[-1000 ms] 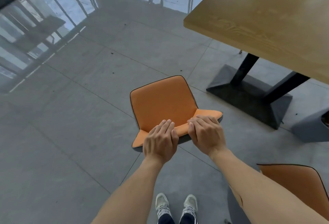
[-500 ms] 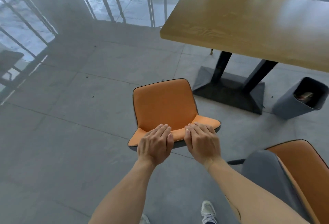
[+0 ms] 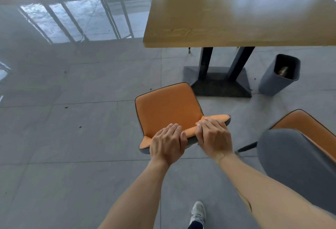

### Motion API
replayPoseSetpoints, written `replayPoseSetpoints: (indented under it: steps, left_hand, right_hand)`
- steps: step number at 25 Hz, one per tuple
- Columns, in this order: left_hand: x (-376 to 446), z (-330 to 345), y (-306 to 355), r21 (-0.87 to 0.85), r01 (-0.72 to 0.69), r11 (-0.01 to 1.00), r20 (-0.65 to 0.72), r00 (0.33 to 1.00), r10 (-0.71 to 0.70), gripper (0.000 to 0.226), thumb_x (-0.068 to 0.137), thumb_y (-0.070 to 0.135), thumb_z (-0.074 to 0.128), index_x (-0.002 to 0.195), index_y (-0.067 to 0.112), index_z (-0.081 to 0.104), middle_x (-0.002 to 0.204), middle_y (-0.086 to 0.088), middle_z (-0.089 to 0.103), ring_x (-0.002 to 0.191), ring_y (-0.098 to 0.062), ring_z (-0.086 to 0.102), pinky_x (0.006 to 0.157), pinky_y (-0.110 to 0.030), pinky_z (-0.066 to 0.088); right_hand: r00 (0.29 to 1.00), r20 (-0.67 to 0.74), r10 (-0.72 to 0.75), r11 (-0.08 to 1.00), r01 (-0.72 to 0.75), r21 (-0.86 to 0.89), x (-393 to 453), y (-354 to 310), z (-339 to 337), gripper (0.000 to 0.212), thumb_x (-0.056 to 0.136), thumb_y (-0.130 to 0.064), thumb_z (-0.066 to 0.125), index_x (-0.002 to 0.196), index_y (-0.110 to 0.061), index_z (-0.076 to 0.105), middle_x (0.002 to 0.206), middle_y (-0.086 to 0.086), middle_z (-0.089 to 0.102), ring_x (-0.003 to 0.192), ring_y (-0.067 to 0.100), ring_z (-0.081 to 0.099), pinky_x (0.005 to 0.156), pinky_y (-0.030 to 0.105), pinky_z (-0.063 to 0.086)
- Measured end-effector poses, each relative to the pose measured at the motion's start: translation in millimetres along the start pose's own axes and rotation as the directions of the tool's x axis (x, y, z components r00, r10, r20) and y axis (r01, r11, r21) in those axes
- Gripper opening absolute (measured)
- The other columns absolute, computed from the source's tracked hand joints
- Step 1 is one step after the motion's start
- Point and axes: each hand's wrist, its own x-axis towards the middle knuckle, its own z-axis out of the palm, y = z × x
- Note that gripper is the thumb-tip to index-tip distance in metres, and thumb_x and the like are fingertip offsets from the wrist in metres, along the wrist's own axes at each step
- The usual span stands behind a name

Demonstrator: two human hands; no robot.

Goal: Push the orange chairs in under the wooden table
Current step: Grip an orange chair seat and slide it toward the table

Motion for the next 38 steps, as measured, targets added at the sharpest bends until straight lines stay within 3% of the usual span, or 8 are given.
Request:
replayPoseSetpoints:
  steps: [6, 9, 16, 19, 22, 27, 32, 38]
  left_hand:
    - [0, -8, -13, -0.041, -0.095, 0.995, 0.043, 0.994, 0.097, 0.049, 0.100, 0.032, 0.028, 0.105, 0.013, 0.073, 0.113, -0.006, 0.073, 0.110, -0.022, 0.067, 0.085, -0.035, 0.056]
    - [-11, -11, -27, -0.073, -0.202, 0.977, 0.034, 0.978, 0.205, 0.050, 0.101, 0.033, 0.028, 0.105, 0.013, 0.073, 0.113, -0.005, 0.073, 0.112, -0.023, 0.067, 0.089, -0.037, 0.056]
    - [-26, -21, -108, -0.074, -0.494, 0.867, -0.039, 0.870, 0.492, 0.043, 0.099, 0.031, 0.036, 0.101, 0.011, 0.075, 0.111, -0.007, 0.074, 0.109, -0.025, 0.068, 0.091, -0.040, 0.056]
    - [-22, -20, -132, -0.054, -0.537, 0.842, -0.068, 0.843, 0.534, 0.047, 0.099, 0.037, 0.038, 0.111, 0.009, 0.073, 0.118, -0.010, 0.071, 0.114, -0.027, 0.065, 0.095, -0.043, 0.054]
    - [-14, -21, -148, -0.019, -0.587, 0.809, 0.015, 0.809, 0.587, 0.060, 0.101, 0.052, 0.029, 0.133, 0.012, 0.061, 0.136, -0.010, 0.061, 0.132, -0.029, 0.051, 0.109, -0.048, 0.040]
    - [-45, -26, -144, -0.016, -0.299, 0.954, 0.031, 0.954, 0.299, 0.084, 0.093, 0.073, 0.025, 0.156, 0.017, 0.022, 0.164, -0.010, 0.016, 0.151, -0.030, 0.011, 0.120, -0.055, 0.009]
    - [-38, -20, -145, -0.126, -0.250, 0.960, -0.012, 0.968, 0.251, 0.094, 0.092, 0.072, 0.034, 0.154, 0.003, 0.019, 0.163, -0.018, 0.013, 0.151, -0.032, 0.009, 0.121, -0.050, 0.012]
    - [11, -14, -151, -0.111, -0.244, 0.964, 0.053, 0.967, 0.250, 0.097, 0.091, 0.075, 0.022, 0.155, 0.003, 0.011, 0.163, -0.014, 0.010, 0.151, -0.029, 0.009, 0.122, -0.044, 0.010]
  right_hand:
    - [0.998, 0.051, 0.035, 0.999, -0.033, -0.042, -3, -15, -5, 0.049, 0.101, -0.027, 0.035, 0.088, -0.006, 0.077, 0.094, 0.009, 0.077, 0.097, 0.026, 0.071, 0.091, 0.039, 0.053]
    - [0.996, -0.025, 0.091, 0.992, -0.093, -0.083, -20, -35, -9, 0.049, 0.100, -0.027, 0.035, 0.085, -0.007, 0.077, 0.091, 0.008, 0.078, 0.094, 0.026, 0.072, 0.089, 0.038, 0.052]
    - [0.963, -0.093, 0.252, 0.960, -0.262, -0.104, -70, -128, -7, 0.038, 0.101, -0.025, 0.041, 0.096, -0.010, 0.076, 0.098, 0.005, 0.076, 0.097, 0.025, 0.070, 0.087, 0.039, 0.053]
    - [0.974, -0.053, 0.218, 0.966, -0.224, -0.131, -75, -143, -3, 0.042, 0.104, -0.036, 0.038, 0.116, -0.014, 0.072, 0.117, 0.004, 0.073, 0.109, 0.027, 0.067, 0.087, 0.041, 0.051]
    - [0.984, 0.126, 0.127, 0.974, -0.100, -0.206, -69, -132, -4, 0.055, 0.105, -0.049, 0.025, 0.145, -0.021, 0.050, 0.148, 0.002, 0.052, 0.136, 0.033, 0.047, 0.108, 0.052, 0.040]
    - [0.919, 0.190, 0.346, 0.920, -0.292, -0.262, -80, -154, -2, 0.064, 0.103, -0.055, 0.011, 0.159, -0.024, 0.008, 0.167, 0.002, 0.003, 0.153, 0.032, 0.001, 0.121, 0.058, 0.001]
    - [0.883, 0.215, 0.418, 0.903, -0.378, -0.202, -67, -154, 4, 0.068, 0.102, -0.056, 0.010, 0.159, -0.020, 0.005, 0.167, 0.001, 0.000, 0.153, 0.031, -0.003, 0.122, 0.056, 0.003]
    - [0.878, 0.216, 0.428, 0.902, -0.400, -0.162, -26, -142, 21, 0.070, 0.101, -0.059, 0.004, 0.158, -0.019, 0.008, 0.166, 0.001, 0.006, 0.153, 0.030, 0.000, 0.122, 0.055, 0.009]
